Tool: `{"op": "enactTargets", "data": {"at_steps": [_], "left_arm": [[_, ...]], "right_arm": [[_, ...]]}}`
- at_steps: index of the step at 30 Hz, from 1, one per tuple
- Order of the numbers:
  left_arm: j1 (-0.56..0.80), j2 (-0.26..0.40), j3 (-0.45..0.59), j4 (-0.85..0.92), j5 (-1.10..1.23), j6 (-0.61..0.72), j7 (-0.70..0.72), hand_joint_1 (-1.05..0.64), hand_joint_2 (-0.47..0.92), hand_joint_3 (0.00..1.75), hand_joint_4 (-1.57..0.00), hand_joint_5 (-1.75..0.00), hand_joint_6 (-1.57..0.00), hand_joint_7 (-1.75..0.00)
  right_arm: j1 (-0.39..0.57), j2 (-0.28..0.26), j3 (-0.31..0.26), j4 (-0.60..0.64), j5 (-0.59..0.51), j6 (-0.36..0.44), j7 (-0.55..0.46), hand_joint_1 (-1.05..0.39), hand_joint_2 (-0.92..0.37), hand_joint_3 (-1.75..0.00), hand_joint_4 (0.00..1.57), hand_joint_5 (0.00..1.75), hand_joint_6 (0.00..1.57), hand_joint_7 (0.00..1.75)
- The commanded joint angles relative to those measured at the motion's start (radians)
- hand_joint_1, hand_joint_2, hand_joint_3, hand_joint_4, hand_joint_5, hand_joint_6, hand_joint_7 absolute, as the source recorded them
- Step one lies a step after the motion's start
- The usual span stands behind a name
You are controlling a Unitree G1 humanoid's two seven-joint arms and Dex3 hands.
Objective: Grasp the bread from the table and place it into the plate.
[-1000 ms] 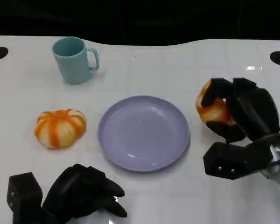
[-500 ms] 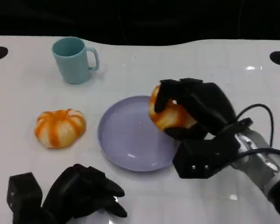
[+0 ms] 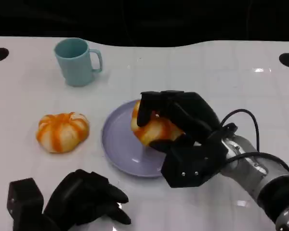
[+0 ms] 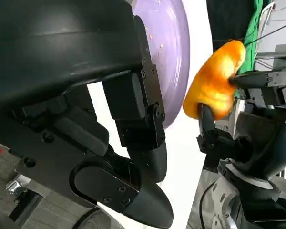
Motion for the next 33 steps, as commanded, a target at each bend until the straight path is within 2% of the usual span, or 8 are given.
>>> {"op": "enactTargets", "data": {"at_steps": [1, 3, 6, 7, 9, 11, 20, 33], "left_arm": [[0.008, 0.017, -0.001, -0.010, 0.000, 0.000, 0.002, -1.05, 0.77, 0.00, -1.57, -0.19, -1.55, 0.00], [0.008, 0.017, -0.001, -0.009, -0.001, -0.001, 0.001, -1.05, 0.77, 0.00, -1.57, -0.19, -1.55, 0.00], [0.006, 0.015, 0.000, -0.003, -0.004, -0.006, -0.004, -1.05, 0.77, 0.00, -1.57, -0.19, -1.55, 0.00], [0.005, 0.015, 0.000, -0.001, -0.003, -0.010, -0.005, -1.05, 0.78, 0.00, -1.57, -0.19, -1.55, 0.00], [0.006, 0.015, 0.000, -0.003, -0.003, -0.009, -0.004, -1.05, 0.78, 0.00, -1.57, -0.19, -1.54, 0.00], [0.008, 0.015, -0.001, -0.006, -0.003, -0.005, -0.002, -1.05, 0.78, 0.00, -1.57, -0.18, -1.55, 0.00], [0.007, 0.011, -0.002, -0.008, -0.001, -0.004, 0.004, -1.05, 0.77, 0.00, -1.57, -0.18, -1.55, 0.00], [0.006, 0.010, -0.002, -0.010, -0.003, 0.004, 0.003, -1.05, 0.77, 0.00, -1.57, -0.17, -1.54, 0.00]], "right_arm": [[-0.008, -0.022, -0.014, 0.001, 0.037, -0.005, 0.072, -0.24, -0.56, -0.87, 0.75, 1.46, 0.76, 0.90], [-0.001, -0.030, -0.014, -0.010, 0.048, 0.006, 0.112, -0.29, -0.70, -0.55, 0.64, 1.25, 0.71, 0.58], [0.007, -0.042, -0.013, -0.035, 0.058, 0.026, 0.171, -0.36, -0.85, -0.25, 0.57, 1.03, 0.68, 0.34], [0.009, -0.048, -0.011, -0.047, 0.060, 0.033, 0.193, -0.46, -0.89, -0.23, 0.45, 0.84, 0.58, 0.23], [0.015, -0.061, -0.006, -0.074, 0.058, 0.054, 0.240, -0.52, -0.91, -0.22, 0.40, 0.72, 0.53, 0.17], [0.022, -0.072, 0.000, -0.104, 0.051, 0.085, 0.283, -0.68, -0.92, -0.31, 0.22, 0.58, 0.37, 0.07], [0.057, -0.101, 0.004, -0.188, 0.037, 0.139, 0.332, -0.87, -0.92, -0.41, 0.04, 0.47, 0.17, 0.00], [0.183, -0.178, -0.051, -0.367, 0.113, 0.113, 0.378, -0.86, -0.92, -0.40, 0.07, 0.53, 0.22, 0.03]]}}
